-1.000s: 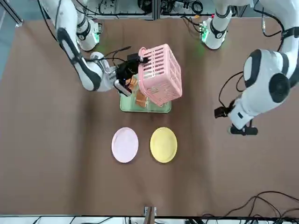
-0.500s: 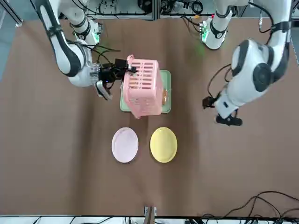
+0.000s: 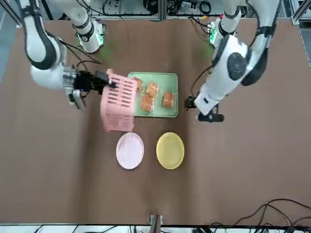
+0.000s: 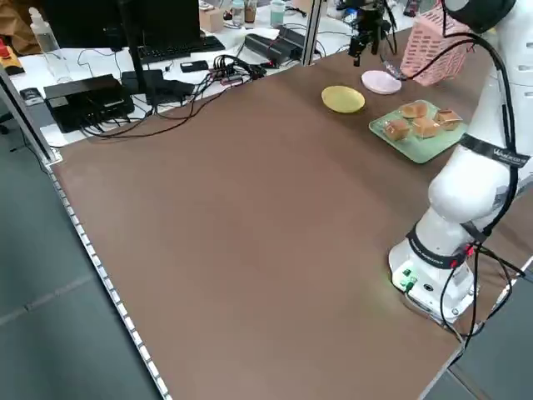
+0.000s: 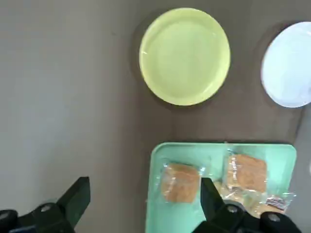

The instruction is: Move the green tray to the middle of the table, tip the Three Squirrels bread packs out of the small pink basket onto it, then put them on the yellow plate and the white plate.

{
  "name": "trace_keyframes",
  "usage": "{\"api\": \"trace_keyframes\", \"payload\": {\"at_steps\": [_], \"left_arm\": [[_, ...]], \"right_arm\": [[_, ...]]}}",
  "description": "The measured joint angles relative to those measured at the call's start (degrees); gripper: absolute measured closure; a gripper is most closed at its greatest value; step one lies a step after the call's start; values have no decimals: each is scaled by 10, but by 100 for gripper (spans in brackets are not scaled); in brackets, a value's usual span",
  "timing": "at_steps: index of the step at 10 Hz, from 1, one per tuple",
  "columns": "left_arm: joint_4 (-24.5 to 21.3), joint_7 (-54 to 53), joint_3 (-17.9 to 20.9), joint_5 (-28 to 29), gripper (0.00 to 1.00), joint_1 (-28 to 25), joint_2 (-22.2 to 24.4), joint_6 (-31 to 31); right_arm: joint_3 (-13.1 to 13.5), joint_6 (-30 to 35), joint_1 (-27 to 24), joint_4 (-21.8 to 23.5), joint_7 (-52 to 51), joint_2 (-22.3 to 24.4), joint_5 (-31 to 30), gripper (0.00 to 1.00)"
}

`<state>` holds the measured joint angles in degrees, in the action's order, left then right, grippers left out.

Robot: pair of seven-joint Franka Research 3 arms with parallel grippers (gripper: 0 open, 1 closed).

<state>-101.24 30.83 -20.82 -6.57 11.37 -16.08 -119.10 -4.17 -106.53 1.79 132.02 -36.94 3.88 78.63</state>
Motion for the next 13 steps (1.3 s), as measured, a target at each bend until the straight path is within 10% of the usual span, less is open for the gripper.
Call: {"api": "trace_keyframes", "payload": {"at_steps": [5, 8, 13], "left_arm": [[171, 225, 48, 136, 0, 193, -202, -17], [246, 267, 133, 137, 0, 304, -249, -17], [246, 274, 133, 106, 0, 324, -272, -11]], "right_arm": [[107, -13, 2, 4, 131, 44, -364, 93], [104, -52, 12, 4, 269, 54, -515, 93], [95, -140, 24, 45, 342, 51, -619, 93]]}}
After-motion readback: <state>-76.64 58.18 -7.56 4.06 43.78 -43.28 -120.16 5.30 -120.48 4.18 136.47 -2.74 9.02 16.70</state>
